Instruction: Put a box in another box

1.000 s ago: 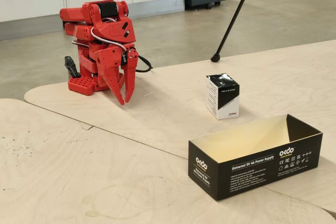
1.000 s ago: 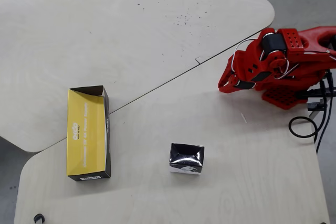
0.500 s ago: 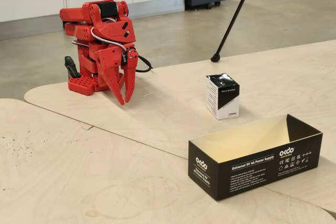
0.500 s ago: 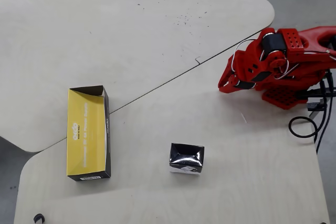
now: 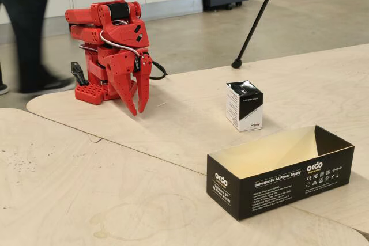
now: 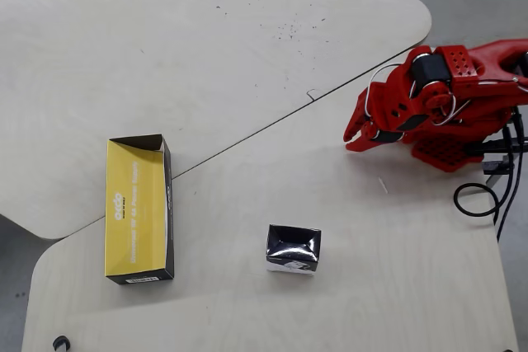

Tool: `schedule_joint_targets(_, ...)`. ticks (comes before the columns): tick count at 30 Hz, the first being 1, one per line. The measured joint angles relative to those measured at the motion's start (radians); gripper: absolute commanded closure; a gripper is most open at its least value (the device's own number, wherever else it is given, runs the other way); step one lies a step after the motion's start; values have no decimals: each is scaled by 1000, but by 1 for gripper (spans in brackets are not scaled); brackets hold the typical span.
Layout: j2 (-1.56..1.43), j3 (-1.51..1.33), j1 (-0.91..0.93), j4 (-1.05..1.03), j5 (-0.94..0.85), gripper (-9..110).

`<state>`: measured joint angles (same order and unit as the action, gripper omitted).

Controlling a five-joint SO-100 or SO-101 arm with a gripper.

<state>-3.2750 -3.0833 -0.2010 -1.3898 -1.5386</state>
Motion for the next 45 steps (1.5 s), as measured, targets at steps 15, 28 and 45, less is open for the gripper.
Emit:
schedule_joint_targets(15,64,215,238,276,284,83)
schedule_joint_targets(28,1238,1430,46,-118,723,68)
schedule_joint_targets(45,1677,1905,-411,-391,753,60)
